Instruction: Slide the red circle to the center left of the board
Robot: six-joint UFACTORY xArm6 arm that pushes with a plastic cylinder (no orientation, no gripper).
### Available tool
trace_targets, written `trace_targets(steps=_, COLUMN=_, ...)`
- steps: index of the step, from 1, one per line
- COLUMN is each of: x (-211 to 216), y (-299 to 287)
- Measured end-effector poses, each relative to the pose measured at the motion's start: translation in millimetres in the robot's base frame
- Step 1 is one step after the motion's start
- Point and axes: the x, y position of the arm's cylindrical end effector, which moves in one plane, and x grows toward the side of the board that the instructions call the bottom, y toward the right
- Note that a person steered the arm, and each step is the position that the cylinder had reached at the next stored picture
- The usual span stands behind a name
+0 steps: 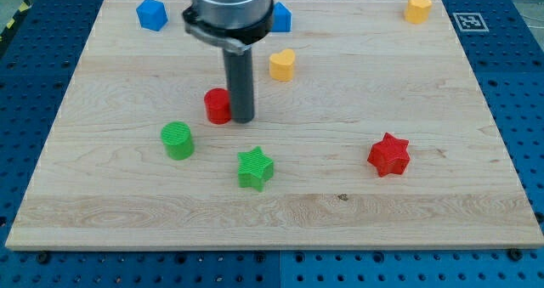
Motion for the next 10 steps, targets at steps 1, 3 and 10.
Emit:
trace_targets(steps=1, x=0.6, y=-17.6)
trace_targets(steps=3, x=-16.0, y=-31.3)
trace_targets(steps=10, x=-33.8, y=-72.1)
